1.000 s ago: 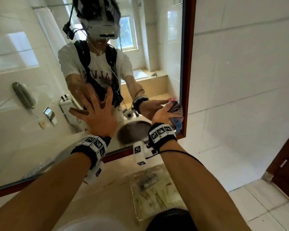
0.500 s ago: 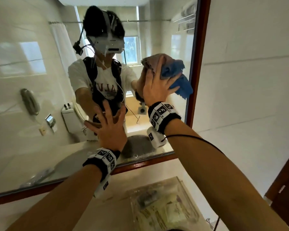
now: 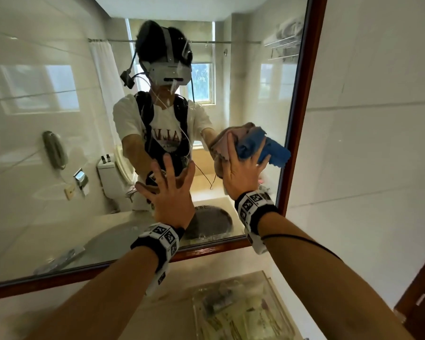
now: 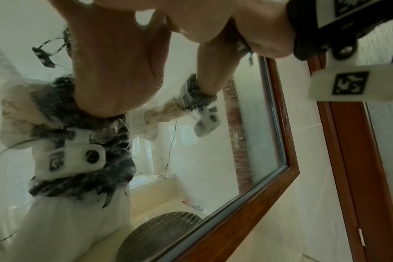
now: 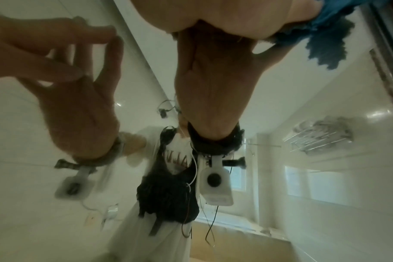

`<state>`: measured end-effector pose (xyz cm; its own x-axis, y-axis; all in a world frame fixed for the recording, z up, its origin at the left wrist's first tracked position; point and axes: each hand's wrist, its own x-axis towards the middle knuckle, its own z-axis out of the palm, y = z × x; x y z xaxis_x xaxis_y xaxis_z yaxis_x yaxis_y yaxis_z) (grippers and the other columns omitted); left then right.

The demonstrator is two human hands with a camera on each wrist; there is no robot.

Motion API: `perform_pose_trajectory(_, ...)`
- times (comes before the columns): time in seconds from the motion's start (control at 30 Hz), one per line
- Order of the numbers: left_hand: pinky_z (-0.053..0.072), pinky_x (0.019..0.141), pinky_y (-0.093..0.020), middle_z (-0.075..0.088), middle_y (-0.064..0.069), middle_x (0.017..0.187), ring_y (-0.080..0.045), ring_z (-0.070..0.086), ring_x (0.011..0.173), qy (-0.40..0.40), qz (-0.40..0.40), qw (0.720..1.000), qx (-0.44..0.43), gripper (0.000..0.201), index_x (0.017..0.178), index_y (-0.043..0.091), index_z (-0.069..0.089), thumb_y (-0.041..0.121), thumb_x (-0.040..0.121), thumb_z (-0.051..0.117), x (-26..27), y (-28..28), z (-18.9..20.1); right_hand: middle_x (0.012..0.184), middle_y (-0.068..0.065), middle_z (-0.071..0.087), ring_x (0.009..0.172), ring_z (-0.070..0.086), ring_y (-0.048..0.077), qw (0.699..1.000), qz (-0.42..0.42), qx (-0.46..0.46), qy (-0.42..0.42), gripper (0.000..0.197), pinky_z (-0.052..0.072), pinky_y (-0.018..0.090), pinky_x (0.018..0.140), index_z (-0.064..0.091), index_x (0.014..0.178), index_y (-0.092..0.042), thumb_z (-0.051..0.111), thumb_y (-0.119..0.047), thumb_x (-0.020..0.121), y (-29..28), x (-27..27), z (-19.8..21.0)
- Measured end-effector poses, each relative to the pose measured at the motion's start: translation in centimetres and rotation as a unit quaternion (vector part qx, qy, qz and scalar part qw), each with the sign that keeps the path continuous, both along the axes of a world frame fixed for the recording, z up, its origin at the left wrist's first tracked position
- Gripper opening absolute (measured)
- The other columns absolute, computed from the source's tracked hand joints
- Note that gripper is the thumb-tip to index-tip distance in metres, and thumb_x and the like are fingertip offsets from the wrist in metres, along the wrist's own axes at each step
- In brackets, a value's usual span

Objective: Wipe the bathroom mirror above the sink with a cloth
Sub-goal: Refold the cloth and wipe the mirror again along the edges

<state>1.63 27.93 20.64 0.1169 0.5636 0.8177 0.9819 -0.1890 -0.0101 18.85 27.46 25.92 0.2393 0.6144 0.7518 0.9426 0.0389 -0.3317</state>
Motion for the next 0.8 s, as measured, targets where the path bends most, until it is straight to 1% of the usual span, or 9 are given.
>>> perform_pose_trajectory(0.07, 0.01, 0.097, -0.085, -0.002, -0.022, 0.162, -0.05, 0.0, 0.146, 0.002, -0.001, 1.0, -0.002, 0.09, 0.155, 0.038, 0.006, 0.034, 0.086, 0.064, 0.0, -0.1, 0.0, 0.161, 0.02, 0.006, 0.145, -0.008, 0.048, 1.0, 0.003, -0.008, -0.011, 0.059, -0.003, 0.073, 0.107, -0.011, 0.148, -0.043, 0.015, -0.048, 0.096, -0.2, 0.1, -0.1)
perform_pose_trajectory(0.13, 0.009, 0.097, -0.085, -0.003, -0.022, 0.162, -0.051, -0.001, 0.146, 0.001, -0.004, 1.0, -0.005, 0.091, 0.155, 0.038, 0.006, 0.035, 0.086, 0.065, 0.0, -0.1, 0.1, 0.162, 0.018, 0.006, 0.145, -0.01, 0.047, 0.999, 0.009, -0.008, -0.033, 0.058, 0.0, 0.075, 0.108, -0.007, 0.149, -0.042, 0.017, -0.045, 0.096, -0.2, 0.0, 0.9)
perform_pose_trajectory(0.23, 0.009, 0.097, -0.085, -0.005, -0.022, 0.162, -0.05, -0.001, 0.146, 0.0, 0.001, 1.0, -0.008, 0.091, 0.155, 0.038, 0.004, 0.037, 0.086, 0.063, 0.1, -0.1, 0.1, 0.162, 0.017, 0.003, 0.145, -0.013, 0.045, 0.995, 0.023, 0.017, -0.098, 0.059, -0.002, 0.074, 0.108, -0.005, 0.15, -0.042, 0.027, -0.042, 0.1, 0.1, -1.1, 4.2)
perform_pose_trajectory(0.33, 0.006, 0.098, -0.085, -0.006, -0.022, 0.162, -0.05, -0.003, 0.146, 0.001, 0.005, 1.0, -0.012, 0.091, 0.155, 0.038, 0.004, 0.037, 0.086, 0.063, 0.2, -0.2, 0.0, 0.161, 0.018, 0.005, 0.145, -0.011, 0.045, 0.99, 0.028, 0.051, -0.127, 0.054, -0.003, 0.075, 0.107, 0.007, 0.153, -0.041, 0.026, -0.042, 0.102, 0.8, -3.0, 8.3)
perform_pose_trajectory(0.43, 0.006, 0.098, -0.084, -0.007, -0.021, 0.162, -0.049, -0.005, 0.146, 0.004, 0.012, 1.0, -0.015, 0.091, 0.155, 0.038, 0.007, 0.035, 0.083, 0.063, 0.2, -0.4, 0.2, 0.161, 0.019, 0.008, 0.146, -0.009, 0.043, 0.991, 0.017, 0.079, -0.11, 0.053, -0.001, 0.075, 0.107, 0.012, 0.152, -0.043, 0.029, -0.041, 0.102, 1.1, -4.2, 11.6)
perform_pose_trajectory(0.57, 0.005, 0.097, -0.084, -0.009, -0.021, 0.162, -0.049, -0.006, 0.146, 0.006, 0.015, 1.0, -0.02, 0.092, 0.155, 0.037, 0.009, 0.033, 0.082, 0.064, 0.2, -0.6, 0.3, 0.162, 0.018, 0.002, 0.146, -0.015, 0.04, 0.994, 0.026, 0.075, -0.077, 0.053, -0.005, 0.073, 0.108, 0.01, 0.152, -0.045, 0.028, -0.041, 0.102, 0.7, -5.2, 14.5)
perform_pose_trajectory(0.67, 0.003, 0.097, -0.084, -0.011, -0.02, 0.162, -0.049, -0.007, 0.146, 0.001, 0.01, 1.0, -0.019, 0.092, 0.155, 0.037, 0.013, 0.035, 0.081, 0.068, 0.2, -0.6, 0.4, 0.162, 0.017, -0.001, 0.146, -0.016, 0.04, 0.995, 0.022, 0.074, -0.059, 0.053, -0.004, 0.073, 0.108, 0.008, 0.152, -0.045, 0.025, -0.043, 0.102, 0.8, -5.7, 17.0)
perform_pose_trajectory(0.8, 0.005, 0.098, -0.084, -0.007, -0.02, 0.162, -0.048, -0.004, 0.147, -0.003, 0.005, 1.0, -0.015, 0.091, 0.155, 0.037, 0.012, 0.034, 0.082, 0.068, 0.1, -0.6, 0.3, 0.162, 0.016, -0.001, 0.146, -0.017, 0.039, 0.995, 0.018, 0.08, -0.056, 0.054, -0.007, 0.072, 0.108, 0.008, 0.152, -0.045, 0.023, -0.043, 0.101, 1.1, -5.8, 19.9)
